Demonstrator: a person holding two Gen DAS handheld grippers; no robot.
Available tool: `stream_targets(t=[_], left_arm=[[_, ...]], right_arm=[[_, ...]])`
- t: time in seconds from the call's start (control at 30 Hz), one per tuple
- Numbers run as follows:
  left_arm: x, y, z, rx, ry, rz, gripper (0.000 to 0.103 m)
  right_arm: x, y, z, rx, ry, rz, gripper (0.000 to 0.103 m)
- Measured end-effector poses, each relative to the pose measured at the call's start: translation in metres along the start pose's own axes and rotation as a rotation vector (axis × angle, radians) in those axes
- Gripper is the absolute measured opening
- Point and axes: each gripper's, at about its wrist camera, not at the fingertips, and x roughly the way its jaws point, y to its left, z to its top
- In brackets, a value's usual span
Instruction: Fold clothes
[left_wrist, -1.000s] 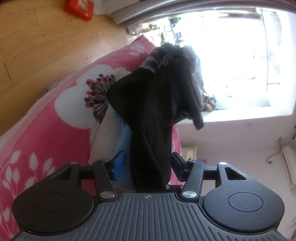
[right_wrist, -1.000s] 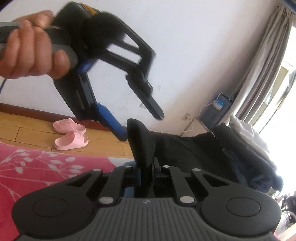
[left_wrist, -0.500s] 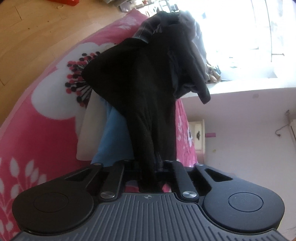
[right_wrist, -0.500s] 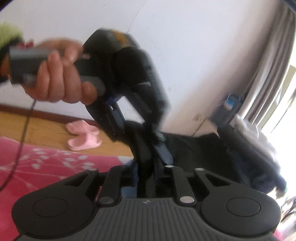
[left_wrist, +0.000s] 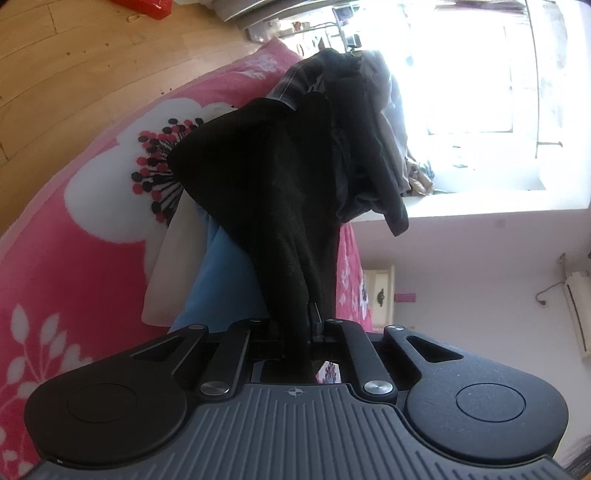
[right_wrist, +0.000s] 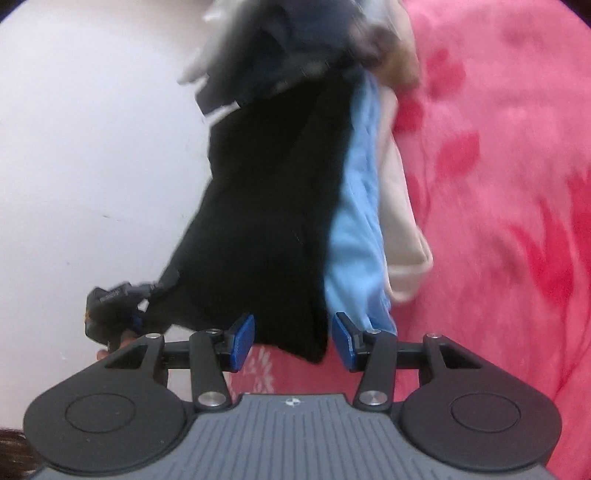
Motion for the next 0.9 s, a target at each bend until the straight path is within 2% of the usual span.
stream_targets(t=[0.4,0.53,0.6,0.73,0.87,0.9], left_arm=[[0.003,0.011,0.003,-0.015,0.006,0.006,0.007],[0.004,0.017,0.005,-0.020,0.009,0.006,0.007],[0.004,0.019,0.005,-0.020,0.010,0.006,0.007],[0.006,0.021,0.005,-0.017,0.012,0.011,0.007],[0.006,0.022,0.005,-0.020,0.009,0.002,0.007],[0.006,0.023,0.005,-0.020,0.009,-0.003,0.007]], right_arm=[[0.027,-0.012,0.006,0.035,0.008,0.019,0.050],[0.036,-0.012,0.005,0.034,0.050,0.079,0.049],[0.039,-0.007,0.006,0.001,0.051,0.052,0.049],[0.040,-0.014,0.008,0.044,0.028,0.069,0.048],[0.045,-0.005,0.003,0.008,0.057,0.125,0.036],[0.046,-0.001,0.002,-0.005,0.067,0.139,0.029]])
